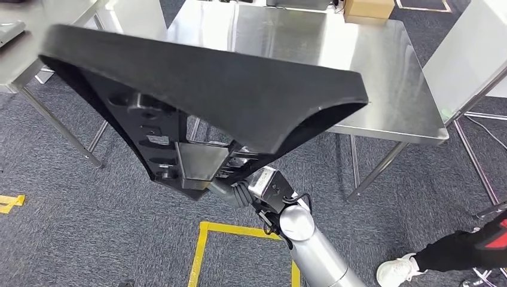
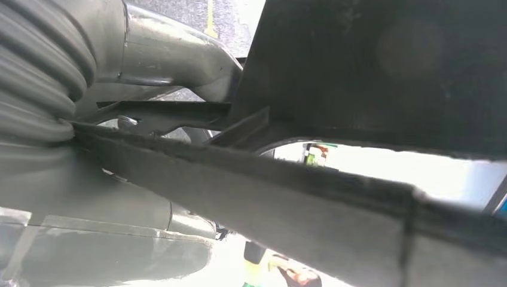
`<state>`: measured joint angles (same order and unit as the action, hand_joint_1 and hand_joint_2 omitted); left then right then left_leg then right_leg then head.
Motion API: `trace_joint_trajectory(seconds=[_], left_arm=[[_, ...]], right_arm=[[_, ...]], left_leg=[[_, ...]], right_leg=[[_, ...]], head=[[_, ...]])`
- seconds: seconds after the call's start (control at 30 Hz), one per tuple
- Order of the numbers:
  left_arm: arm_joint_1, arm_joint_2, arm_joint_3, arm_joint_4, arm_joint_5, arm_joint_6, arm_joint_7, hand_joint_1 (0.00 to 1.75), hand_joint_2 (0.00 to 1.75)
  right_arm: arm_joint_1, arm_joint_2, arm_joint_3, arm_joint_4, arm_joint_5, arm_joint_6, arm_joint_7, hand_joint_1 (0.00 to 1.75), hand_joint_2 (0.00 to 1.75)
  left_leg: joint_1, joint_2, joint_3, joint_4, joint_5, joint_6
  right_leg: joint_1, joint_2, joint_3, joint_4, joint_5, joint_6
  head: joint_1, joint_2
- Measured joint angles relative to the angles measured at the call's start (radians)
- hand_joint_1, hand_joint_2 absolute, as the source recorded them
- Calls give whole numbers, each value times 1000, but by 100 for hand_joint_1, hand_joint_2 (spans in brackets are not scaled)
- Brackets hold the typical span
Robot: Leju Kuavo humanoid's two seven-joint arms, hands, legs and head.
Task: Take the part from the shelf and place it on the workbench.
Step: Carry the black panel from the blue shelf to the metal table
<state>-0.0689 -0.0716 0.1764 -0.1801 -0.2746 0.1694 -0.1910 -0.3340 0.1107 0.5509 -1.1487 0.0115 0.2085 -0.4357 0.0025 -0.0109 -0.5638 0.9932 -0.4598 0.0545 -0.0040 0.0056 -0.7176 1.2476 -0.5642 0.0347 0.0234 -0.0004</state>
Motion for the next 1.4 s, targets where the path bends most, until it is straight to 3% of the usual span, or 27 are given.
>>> trace_joint_trajectory(seconds=[0.07, 0.13, 0.17, 0.2, 0.43, 0.67, 0.77, 0.83, 0.9, 0.93, 0.97, 1.0, 1.03, 1.07, 1.1, 1.17, 1.23, 1.3, 1.33, 1.4], left_arm=[[0, 0, 0, 0, -3, 1, 0, 0, 175], [-1, 0, 1, 0, -8, 7, 0, 0, 175], [-1, 0, 1, 0, -10, 10, 1, 0, 175], [-1, 0, 1, 0, -11, 12, 1, 0, 175], [-2, 0, 0, 0, -34, 50, 23, 0, 175], [-3, 1, -1, 0, -42, 58, 37, 0, 175], [-4, -1, -2, 0, -46, 57, 39, 0, 175], [-4, -2, -1, 0, -48, 55, 39, 0, 175], [-5, -2, -1, 0, -49, 54, 39, 0, 175], [-5, -2, -1, 0, -49, 54, 39, 0, 175], [-5, -3, -1, 0, -49, 54, 39, 0, 175], [-5, -4, -1, 0, -50, 54, 39, 0, 175], [-5, -5, -1, 0, -50, 54, 39, 0, 175], [-5, -5, -1, 0, -50, 54, 39, 0, 175], [-5, -5, -1, 0, -50, 54, 39, 0, 175], [-6, -4, -2, 0, -50, 54, 39, 0, 175], [-8, -4, -2, 0, -50, 54, 39, 0, 175], [-11, -4, -2, -1, -50, 54, 39, 0, 175], [-13, -4, -2, -2, -50, 54, 40, 0, 175], [-12, -4, -2, -2, -50, 54, 40, 0, 175]], right_arm=[[0, -1, 1, 0, 0, 0, 0, 175, 175], [0, -2, 2, 1, -1, -1, -2, 175, 175], [0, -2, 2, 1, -2, -2, -2, 175, 175], [0, -2, 3, 2, -2, -2, -3, 175, 175], [1, 0, 2, 2, -10, -2, -5, 175, 175], [1, 0, 1, 2, -15, -1, -6, 175, 175], [-1, -1, 1, 2, -15, -1, -6, 175, 175], [-3, -5, 0, 2, -15, -1, -6, 175, 175], [0, -11, 0, 2, -15, -1, -7, 175, 175], [2, -15, 0, 3, -15, -1, -7, 175, 175], [4, -18, 0, 3, -15, -1, -7, 175, 175], [5, -21, 0, 3, -15, -1, -7, 175, 175], [6, -22, 0, 4, -15, -1, -7, 175, 175], [5, -23, 0, 4, -15, -1, -7, 175, 175], [5, -24, 0, 4, -15, -1, -7, 175, 175], [5, -24, 0, 4, -16, -1, -7, 175, 175], [4, -25, -1, 4, -16, -1, -7, 175, 175], [4, -24, -2, 4, -16, -1, -7, 175, 175], [3, -23, -2, 3, -16, -1, -7, 175, 175], [2, -21, -2, 3, -16, -1, -7, 175, 175]], left_leg=[[-1, -3, 24, 1, -18, -6], [-4, -6, 36, 4, -33, -14], [-6, -7, 37, 5, -37, -17], [-7, -7, 36, 5, -39, -19], [-8, -2, 42, 7, -46, -18], [-10, 7, 43, -3, -56, -4], [-6, 13, 54, -19, -43, -2], [0, 23, 63, -32, -32, -1], [0, 33, 65, -33, -32, 0], [0, 38, 66, -33, -33, -1], [1, 45, 68, -32, -35, -3], [2, 51, 72, -32, -39, -6], [4, 58, 78, -32, -44, -10], [4, 65, 85, -31, -52, -16], [2, 71, 91, -28, -59, -23], [-4, 82, 96, -25, -70, -34], [-3, 92, 99, -25, -78, -43], [4, 69, 86, 7, -104, -52], [7, 48, 63, 54, -129, -57], [10, 19, -18, 200, -186, -62]], right_leg=[[0, -1, 36, -141, 88, 18], [2, -5, 63, -232, 148, 12], [4, -6, 66, -244, 155, 5], [4, -7, 67, -243, 153, -1], [3, 2, 77, -249, 174, -12], [3, 6, 77, -250, 173, -10], [4, 7, 73, -243, 171, -4], [4, 7, 37, -168, 136, -4], [0, 6, -29, -28, 84, -2], [-2, 5, -56, 26, 69, 3], [-5, 4, -65, 42, 70, 11], [-8, 0, -52, 14, 87, 22], [-10, -11, -17, -53, 115, 34], [-10, -33, 23, -130, 141, 41], [-9, -50, 58, -193, 160, 42], [-4, -62, 86, -243, 166, 24], [-5, -38, 86, -242, 162, 3], [-10, -18, 89, -244, 159, -13], [-14, -8, 92, -245, 157, -20], [-13, 12, 94, -244, 154, -26]], head=[[1, 0], [1, 0], [1, 0], [1, 0], [-1, 0], [-1, 0], [-1, 0], [1, 0], [2, 0], [1, 0], [1, 0], [1, 0], [1, 0], [2, 0], [2, 0], [1, 0], [0, 0], [-1, 0], [-2, 0], [-2, 0]])
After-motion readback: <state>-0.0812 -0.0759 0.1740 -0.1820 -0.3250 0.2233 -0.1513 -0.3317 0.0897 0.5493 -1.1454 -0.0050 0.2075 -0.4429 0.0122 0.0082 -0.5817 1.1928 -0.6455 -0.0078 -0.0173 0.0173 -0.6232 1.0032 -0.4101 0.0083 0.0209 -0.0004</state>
